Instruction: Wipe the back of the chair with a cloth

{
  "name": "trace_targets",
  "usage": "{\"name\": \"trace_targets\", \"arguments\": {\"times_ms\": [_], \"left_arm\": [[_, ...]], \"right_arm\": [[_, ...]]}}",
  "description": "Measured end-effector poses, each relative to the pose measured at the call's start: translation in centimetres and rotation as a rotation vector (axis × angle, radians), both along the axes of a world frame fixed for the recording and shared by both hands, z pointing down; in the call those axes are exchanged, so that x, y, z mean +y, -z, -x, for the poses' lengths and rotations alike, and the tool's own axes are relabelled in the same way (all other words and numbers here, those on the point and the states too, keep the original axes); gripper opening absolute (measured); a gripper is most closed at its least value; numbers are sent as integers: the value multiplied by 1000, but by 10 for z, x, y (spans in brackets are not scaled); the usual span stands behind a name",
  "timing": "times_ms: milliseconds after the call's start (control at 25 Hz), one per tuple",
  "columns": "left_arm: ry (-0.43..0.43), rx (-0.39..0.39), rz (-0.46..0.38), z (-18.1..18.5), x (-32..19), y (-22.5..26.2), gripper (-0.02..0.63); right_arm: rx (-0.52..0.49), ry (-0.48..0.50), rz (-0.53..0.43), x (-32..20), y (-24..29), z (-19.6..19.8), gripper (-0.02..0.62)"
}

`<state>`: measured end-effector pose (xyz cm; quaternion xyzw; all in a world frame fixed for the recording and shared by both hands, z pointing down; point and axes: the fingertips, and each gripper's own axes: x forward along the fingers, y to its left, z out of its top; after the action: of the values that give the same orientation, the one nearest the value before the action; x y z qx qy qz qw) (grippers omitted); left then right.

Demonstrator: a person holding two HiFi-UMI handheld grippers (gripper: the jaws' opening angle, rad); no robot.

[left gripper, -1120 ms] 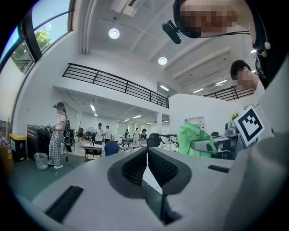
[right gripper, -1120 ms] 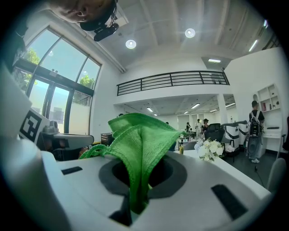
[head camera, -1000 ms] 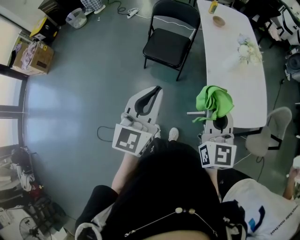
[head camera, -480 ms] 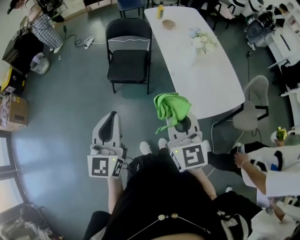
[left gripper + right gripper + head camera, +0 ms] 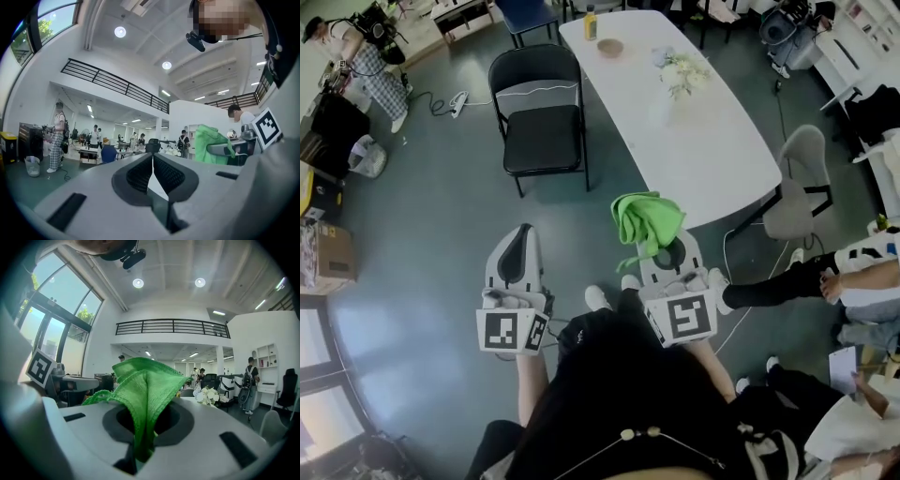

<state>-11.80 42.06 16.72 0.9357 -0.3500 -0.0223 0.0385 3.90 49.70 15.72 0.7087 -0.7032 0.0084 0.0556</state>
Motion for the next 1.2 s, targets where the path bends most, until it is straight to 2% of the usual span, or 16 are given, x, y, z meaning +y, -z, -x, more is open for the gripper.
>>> {"name": "trace_targets", "arguments": {"times_ms": [80,240,440,640,800,920,1200], "left_arm": [[-11,5,1,-5,2,0,12],[-33,-4,-25,-18,0,3,12],[28,-40,-59,0,-14,11,12],[57,-69,-73,10,-30,19,12],[80,-81,-117,16,-44,20,12],[81,-84,-102,13,-45,12,12],[96,-78,-86,-2,-86,16,12]], "right_arm": [[-19,-16,-3,2,2,-4,44],[11,-20,-20,-1,3,-20,44],[-15,63,-24,-27,-1,1,44],[-5,103,-35,-44,7,9,44],[8,116,-60,-50,7,10,44],[1,112,-35,-49,0,2,44],[17,117,-48,-100,5,-18,44]]}}
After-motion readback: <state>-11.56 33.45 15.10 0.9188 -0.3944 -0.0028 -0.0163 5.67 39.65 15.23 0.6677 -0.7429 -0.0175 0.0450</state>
